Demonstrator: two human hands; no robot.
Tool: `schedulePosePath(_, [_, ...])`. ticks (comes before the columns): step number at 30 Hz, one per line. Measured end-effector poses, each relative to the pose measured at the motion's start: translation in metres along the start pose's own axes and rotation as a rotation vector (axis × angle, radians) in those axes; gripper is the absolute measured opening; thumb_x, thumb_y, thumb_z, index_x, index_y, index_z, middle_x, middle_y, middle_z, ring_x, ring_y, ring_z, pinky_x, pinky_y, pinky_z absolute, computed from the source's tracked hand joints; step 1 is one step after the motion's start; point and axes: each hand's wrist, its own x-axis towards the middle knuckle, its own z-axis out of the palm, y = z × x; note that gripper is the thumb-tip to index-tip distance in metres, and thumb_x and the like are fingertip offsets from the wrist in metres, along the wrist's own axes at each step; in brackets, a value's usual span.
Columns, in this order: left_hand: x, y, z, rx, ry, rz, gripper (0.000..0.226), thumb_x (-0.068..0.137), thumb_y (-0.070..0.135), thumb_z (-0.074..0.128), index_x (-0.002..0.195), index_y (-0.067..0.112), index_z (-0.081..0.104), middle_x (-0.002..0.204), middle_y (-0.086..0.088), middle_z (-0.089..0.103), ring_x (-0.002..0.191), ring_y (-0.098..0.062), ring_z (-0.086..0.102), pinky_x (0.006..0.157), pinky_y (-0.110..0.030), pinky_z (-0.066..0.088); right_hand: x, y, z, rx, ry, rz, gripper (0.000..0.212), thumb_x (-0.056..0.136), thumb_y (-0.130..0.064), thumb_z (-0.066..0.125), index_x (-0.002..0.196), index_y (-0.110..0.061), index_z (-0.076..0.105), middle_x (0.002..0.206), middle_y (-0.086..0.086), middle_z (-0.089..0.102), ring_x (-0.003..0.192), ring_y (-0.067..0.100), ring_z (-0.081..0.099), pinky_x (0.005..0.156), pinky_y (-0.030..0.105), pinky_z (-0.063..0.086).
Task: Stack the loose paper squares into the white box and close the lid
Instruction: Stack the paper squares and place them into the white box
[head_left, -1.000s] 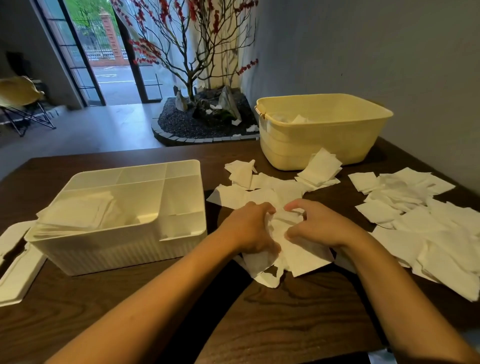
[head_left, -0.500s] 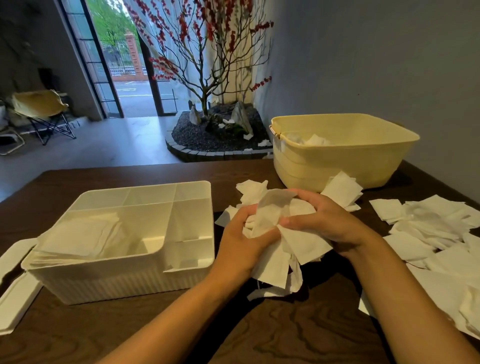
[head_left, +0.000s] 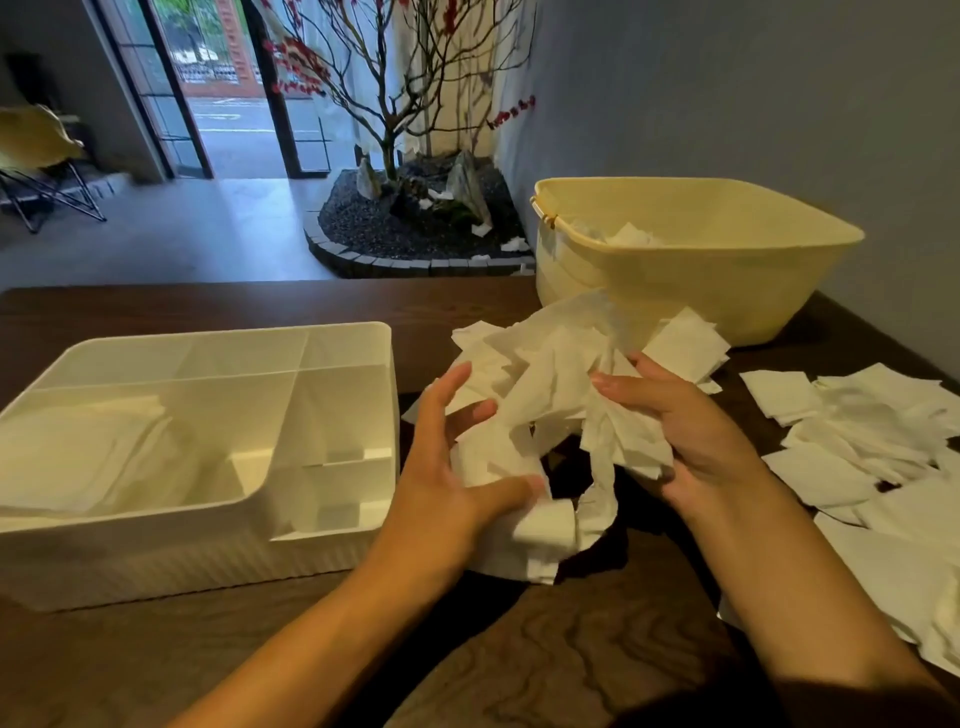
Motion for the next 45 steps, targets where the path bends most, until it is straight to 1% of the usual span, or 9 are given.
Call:
schedulePosePath(2, [-0.002, 0.003, -0.001, 0.072, 0.062, 0.097, 0.086, 0.072, -0.002, 0.083, 0.135, 0.043, 0.046, 0.117, 0.02, 0.062, 0.104, 0.006, 0.062, 0.081, -0.012, 0.05, -0.002, 0.0, 0.001, -0.027, 0.023, -0.061, 0.063, 0.067, -0.003, 0.069, 0.129, -0.014, 0.061, 0.12, 0.014, 0.071, 0.105, 0.028, 0.07, 0.075, 0.034, 0.061])
schedulePosePath(6, [-0.005, 0.008, 0.0, 0.156, 0.192, 0.249, 0.071, 0.08, 0.0, 0.078, 0.135, 0.03, 0.045, 0.111, 0.047, 0.054, 0.111, 0.021, 0.05, 0.084, 0.001, 0.04, -0.005, -0.001, 0.003, -0.103, 0.072, -0.133, 0.061, 0.065, -0.005, 0.072, 0.124, -0.014, 0.063, 0.119, 0.015, 0.07, 0.104, 0.029, 0.07, 0.072, 0.033, 0.06])
schedulePosePath(14, [-0.007, 0.005, 0.002, 0.183, 0.179, 0.265, 0.061, 0.093, 0.007, 0.07, 0.14, 0.035, 0.042, 0.128, 0.029, 0.053, 0.121, 0.013, 0.048, 0.091, -0.002, 0.041, -0.008, 0.001, 0.004, -0.246, 0.095, -0.12, 0.06, 0.06, -0.007, 0.074, 0.118, -0.013, 0.065, 0.108, 0.012, 0.074, 0.092, 0.024, 0.073, 0.063, 0.03, 0.058])
schedulePosePath(20, [-0.004, 0.004, 0.002, 0.438, -0.033, 0.005, 0.044, 0.089, 0.019, 0.072, 0.108, 0.05, 0.048, 0.1, 0.028, 0.057, 0.093, 0.023, 0.052, 0.064, 0.0, 0.044, -0.004, -0.003, -0.002, -0.154, 0.135, -0.107, 0.059, 0.066, -0.002, 0.073, 0.123, -0.019, 0.065, 0.108, 0.008, 0.075, 0.096, 0.023, 0.073, 0.064, 0.031, 0.059])
schedulePosePath(23, [-0.001, 0.016, -0.002, 0.466, -0.114, -0.137, 0.027, 0.084, 0.028, 0.079, 0.098, 0.041, 0.06, 0.094, 0.019, 0.063, 0.089, 0.003, 0.061, 0.07, -0.009, 0.051, -0.001, 0.001, -0.003, -0.184, 0.148, -0.09, 0.05, 0.078, 0.005, 0.07, 0.122, -0.018, 0.065, 0.107, 0.009, 0.075, 0.096, 0.025, 0.074, 0.067, 0.034, 0.06])
schedulePosePath(30, [-0.01, 0.048, -0.016, 0.626, -0.453, -0.421, 0.062, 0.085, 0.007, 0.075, 0.131, 0.041, 0.052, 0.118, 0.012, 0.06, 0.113, -0.014, 0.057, 0.099, -0.03, 0.048, 0.0, 0.006, 0.0, -0.217, 0.157, -0.083, 0.047, 0.079, 0.007, 0.07, 0.121, -0.014, 0.065, 0.105, 0.009, 0.076, 0.091, 0.024, 0.074, 0.067, 0.033, 0.059])
schedulePosePath(37, [-0.023, 0.049, -0.016, 0.296, -0.204, -0.561, 0.051, 0.09, 0.005, 0.065, 0.13, 0.034, 0.052, 0.128, -0.001, 0.055, 0.112, -0.025, 0.06, 0.093, -0.035, 0.057, -0.004, 0.007, 0.0, -0.231, 0.147, -0.052, 0.047, 0.079, 0.008, 0.071, 0.12, -0.015, 0.066, 0.106, 0.009, 0.075, 0.091, 0.024, 0.075, 0.067, 0.034, 0.06])
schedulePosePath(42, [-0.043, 0.041, -0.024, 0.624, -0.394, -0.629, 0.068, 0.091, 0.023, 0.072, 0.144, 0.038, 0.033, 0.115, 0.006, 0.054, 0.1, -0.014, 0.063, 0.096, -0.033, 0.054, -0.006, 0.009, 0.004, -0.293, 0.126, -0.028, 0.038, 0.081, 0.006, 0.071, 0.107, -0.021, 0.067, 0.105, 0.008, 0.075, 0.091, 0.023, 0.074, 0.066, 0.034, 0.06])
schedulePosePath(45, [-0.045, 0.043, -0.024, 0.711, -0.402, -0.608, 0.081, 0.091, 0.025, 0.072, 0.153, 0.036, 0.02, 0.131, -0.001, 0.052, 0.099, -0.021, 0.068, 0.085, -0.033, 0.061, -0.006, 0.009, 0.006, -0.312, 0.126, -0.024, 0.037, 0.081, 0.006, 0.071, 0.104, -0.023, 0.067, 0.106, 0.007, 0.074, 0.093, 0.023, 0.073, 0.066, 0.034, 0.06])
